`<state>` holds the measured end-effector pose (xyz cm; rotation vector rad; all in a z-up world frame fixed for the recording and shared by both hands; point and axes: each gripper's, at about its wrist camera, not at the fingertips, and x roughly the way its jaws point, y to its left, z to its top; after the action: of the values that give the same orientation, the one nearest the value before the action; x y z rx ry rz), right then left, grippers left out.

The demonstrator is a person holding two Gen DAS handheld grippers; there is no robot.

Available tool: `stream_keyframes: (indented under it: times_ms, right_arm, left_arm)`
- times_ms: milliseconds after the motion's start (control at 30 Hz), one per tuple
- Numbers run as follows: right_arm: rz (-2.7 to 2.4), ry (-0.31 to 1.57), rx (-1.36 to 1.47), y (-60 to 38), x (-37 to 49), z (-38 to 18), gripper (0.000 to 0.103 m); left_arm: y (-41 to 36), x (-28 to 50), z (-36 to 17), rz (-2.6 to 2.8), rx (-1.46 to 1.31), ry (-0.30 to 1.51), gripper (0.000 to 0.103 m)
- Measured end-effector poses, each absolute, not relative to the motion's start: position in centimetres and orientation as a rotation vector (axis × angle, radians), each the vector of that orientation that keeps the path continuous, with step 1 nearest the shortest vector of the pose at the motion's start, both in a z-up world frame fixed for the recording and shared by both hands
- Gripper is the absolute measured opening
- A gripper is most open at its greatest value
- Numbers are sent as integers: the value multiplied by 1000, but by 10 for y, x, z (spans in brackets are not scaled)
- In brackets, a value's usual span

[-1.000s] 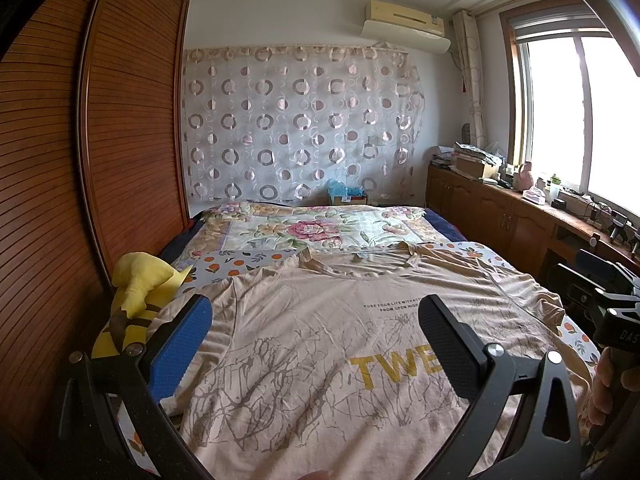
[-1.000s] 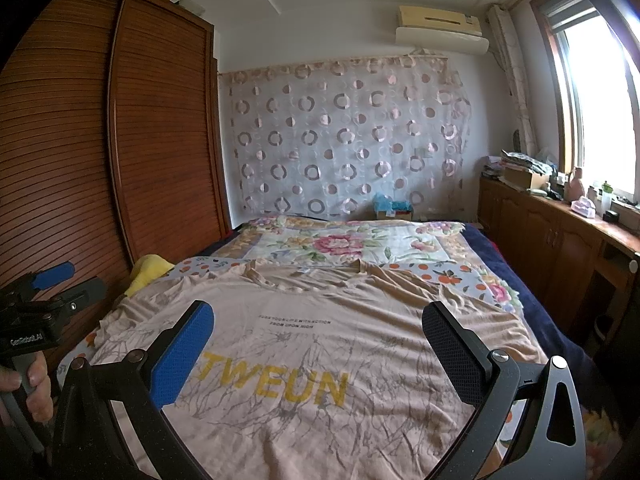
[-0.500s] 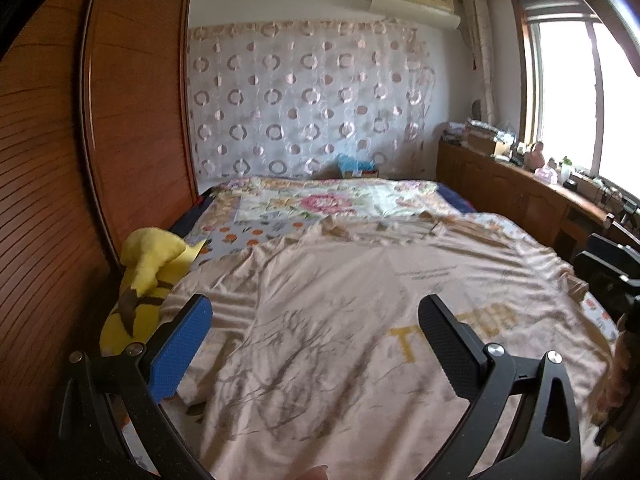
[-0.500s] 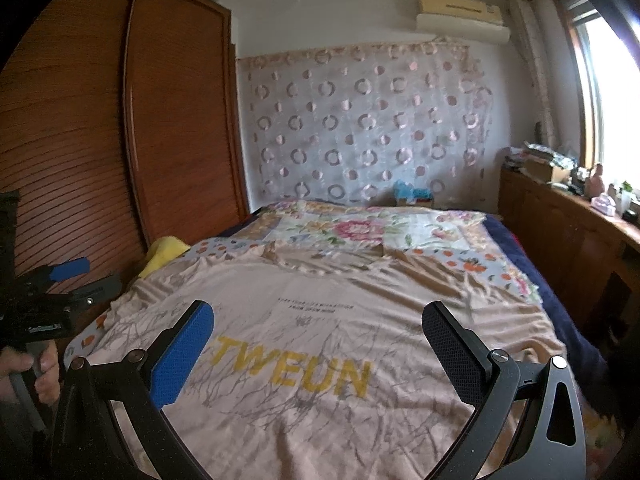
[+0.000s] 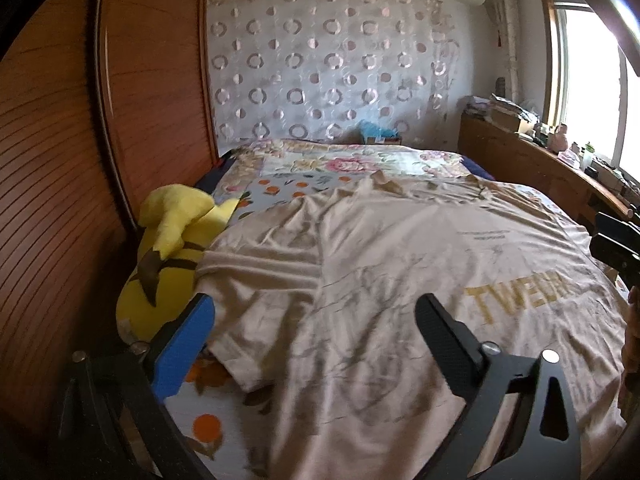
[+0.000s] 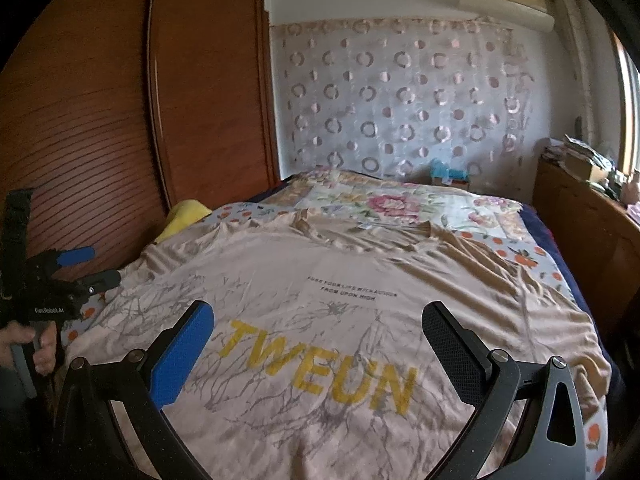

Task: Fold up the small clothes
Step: 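Move the left gripper to the shirt side by the yellow plush and grasp it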

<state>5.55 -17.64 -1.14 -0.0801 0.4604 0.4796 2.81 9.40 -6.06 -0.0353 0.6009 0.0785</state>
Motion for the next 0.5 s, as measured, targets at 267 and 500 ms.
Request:
stream_keyframes:
  times_ms: [267,500]
  right_arm:
    - [569,554,-125,-162,87,-18,103]
    - [656,611,-178,-157,88,-13,103]
  left_arm:
    - [139,24,-76,73,-96,655,82]
    - [175,50,-90,95,-98,737,69]
